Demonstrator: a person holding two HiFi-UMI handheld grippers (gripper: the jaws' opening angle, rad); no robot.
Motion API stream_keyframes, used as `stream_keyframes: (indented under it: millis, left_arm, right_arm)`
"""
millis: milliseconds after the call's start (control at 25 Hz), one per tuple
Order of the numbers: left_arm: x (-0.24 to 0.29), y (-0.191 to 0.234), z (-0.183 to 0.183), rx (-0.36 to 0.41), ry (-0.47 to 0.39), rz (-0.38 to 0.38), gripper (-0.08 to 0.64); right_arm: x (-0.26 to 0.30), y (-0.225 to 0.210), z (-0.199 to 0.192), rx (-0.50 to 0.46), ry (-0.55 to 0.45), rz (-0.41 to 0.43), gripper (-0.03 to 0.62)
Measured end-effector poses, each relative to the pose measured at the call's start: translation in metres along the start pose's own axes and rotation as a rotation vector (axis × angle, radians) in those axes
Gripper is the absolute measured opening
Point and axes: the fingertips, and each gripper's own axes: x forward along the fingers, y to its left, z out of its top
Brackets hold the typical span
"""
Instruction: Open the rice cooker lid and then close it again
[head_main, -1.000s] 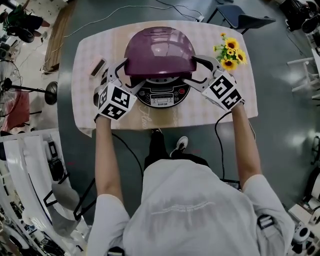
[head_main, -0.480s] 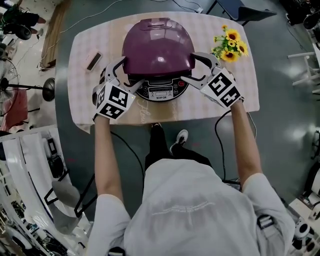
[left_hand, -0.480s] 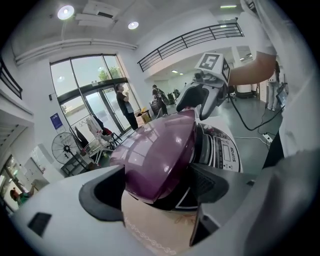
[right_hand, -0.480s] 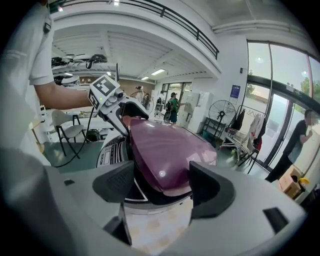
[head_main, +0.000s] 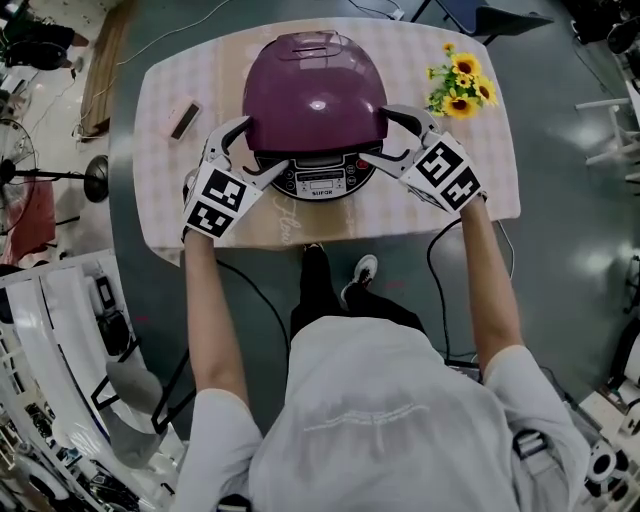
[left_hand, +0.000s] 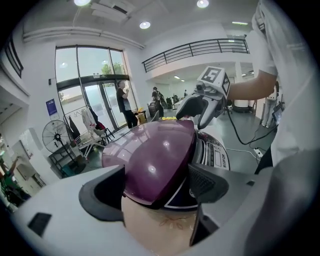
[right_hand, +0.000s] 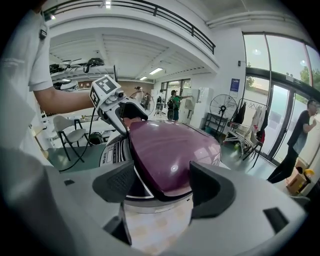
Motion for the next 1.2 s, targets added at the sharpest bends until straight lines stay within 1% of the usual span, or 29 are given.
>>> stream_keyframes:
  millis: [240, 560, 680, 800, 960, 1120, 1200]
  left_arm:
    - [-0.002, -0.002, 0.001, -0.083, -0.031, -0.031, 0.393]
    - [0.001, -0.002, -0.002, -0.173, -0.075, -0.042, 0.39]
    - [0.001, -0.001, -0.002, -0.187, -0.081, -0.042, 0.39]
    - [0.001, 0.0, -0.002, -0.197, -0.075, -0.043, 0.39]
    - [0.001, 0.0, -0.001, -0.221, -0.087, -0.049, 0.39]
    - [-0.001, 0.003, 0.004, -0.289, -0.125, -0.054, 0.39]
    - [-0.001, 0.003, 0.004, -0.305, -0.13, -0.046, 0.39]
  right_arm:
    - [0.001, 0.002, -0.001, 0.052, -0.013, 0.024, 0.342]
    - [0.005, 0.002, -0.007, 0.109, -0.031, 0.034, 0.341]
    - [0.005, -0.003, -0.006, 0.17, -0.061, 0.014, 0.337]
    - [0.005, -0.007, -0.004, 0.225, -0.09, -0.016, 0.316]
    - [0.005, -0.008, -0.003, 0.241, -0.096, -0.034, 0.316]
    - [0.005, -0.009, -0.002, 0.25, -0.09, -0.036, 0.316]
    - [0.006, -0.009, -0.002, 0.254, -0.083, -0.04, 0.316]
